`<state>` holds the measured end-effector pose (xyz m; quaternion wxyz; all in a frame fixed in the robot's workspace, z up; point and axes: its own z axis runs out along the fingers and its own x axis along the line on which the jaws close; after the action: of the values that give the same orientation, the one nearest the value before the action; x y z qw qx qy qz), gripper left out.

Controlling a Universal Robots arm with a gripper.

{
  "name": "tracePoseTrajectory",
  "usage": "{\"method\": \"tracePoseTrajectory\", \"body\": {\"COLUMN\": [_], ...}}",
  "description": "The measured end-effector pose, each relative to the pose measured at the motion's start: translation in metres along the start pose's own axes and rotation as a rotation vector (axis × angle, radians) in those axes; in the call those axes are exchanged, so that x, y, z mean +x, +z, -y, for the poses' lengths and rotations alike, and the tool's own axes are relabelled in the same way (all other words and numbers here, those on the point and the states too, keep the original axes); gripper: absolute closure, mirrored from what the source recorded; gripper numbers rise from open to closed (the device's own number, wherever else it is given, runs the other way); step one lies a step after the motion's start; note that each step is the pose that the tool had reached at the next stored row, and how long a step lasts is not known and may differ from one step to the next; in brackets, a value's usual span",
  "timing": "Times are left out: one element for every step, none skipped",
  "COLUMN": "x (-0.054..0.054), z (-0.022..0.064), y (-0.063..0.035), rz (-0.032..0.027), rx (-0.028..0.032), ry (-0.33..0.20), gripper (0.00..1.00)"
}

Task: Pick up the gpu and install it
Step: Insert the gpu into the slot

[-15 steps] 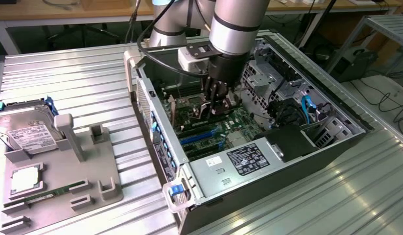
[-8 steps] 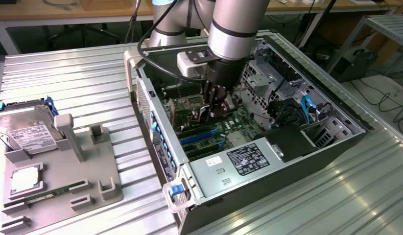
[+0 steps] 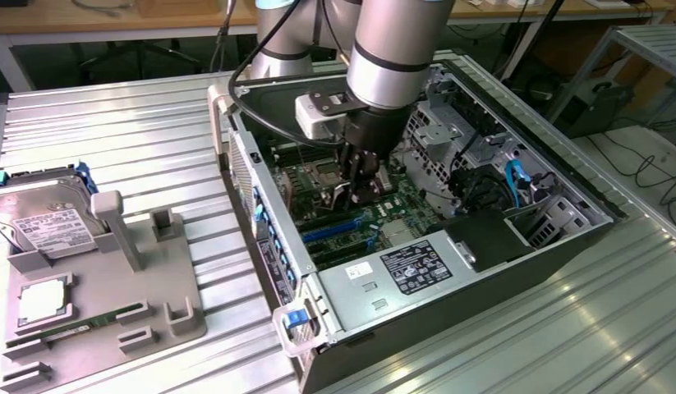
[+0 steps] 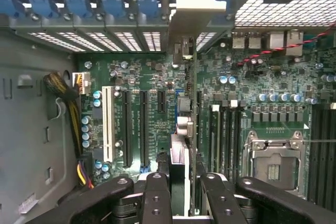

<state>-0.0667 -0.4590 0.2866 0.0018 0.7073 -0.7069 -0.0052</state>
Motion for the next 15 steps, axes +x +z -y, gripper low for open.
{"method": "tracePoseTrajectory", "body": {"x": [0.000, 0.000, 0.000, 0.000, 0.000, 0.000, 0.000, 0.000, 0.000, 0.000, 0.000, 0.000, 0.000, 0.000, 0.000], "z": [0.0000, 0.0000, -0.0001, -0.0002, -0.0004, -0.0006, -0.0012, -0.0018, -0.0020, -0.0020, -0.0020, -0.0020, -0.0020, -0.0020, -0.0021], "y": [0.0003, 0.0008, 0.0012, 0.0019, 0.0028, 0.0038, 0.0048, 0.0057, 0.0063, 0.0065, 0.0068, 0.0075, 0.0087, 0.0111, 0.0122], "rz": [0.0000, 0.0001, 0.0000, 0.0000, 0.0001, 0.0000, 0.0000, -0.0001, 0.0001, -0.0002, 0.0000, 0.0005, 0.0008, 0.0028, 0.0054], "rx": [0.0000, 0.0000, 0.0000, 0.0000, 0.0001, 0.0002, 0.0002, 0.0001, 0.0002, 0.0001, 0.0002, 0.0003, 0.0002, 0.0002, 0.0001], "ry": [0.000, 0.000, 0.000, 0.000, 0.000, 0.000, 0.000, 0.000, 0.000, 0.000, 0.000, 0.000, 0.000, 0.000, 0.000], "gripper": [0.73, 0.73, 0.73, 0.73, 0.73, 0.73, 0.73, 0.73, 0.73, 0.73, 0.73, 0.73, 0.73, 0.73, 0.73]}}
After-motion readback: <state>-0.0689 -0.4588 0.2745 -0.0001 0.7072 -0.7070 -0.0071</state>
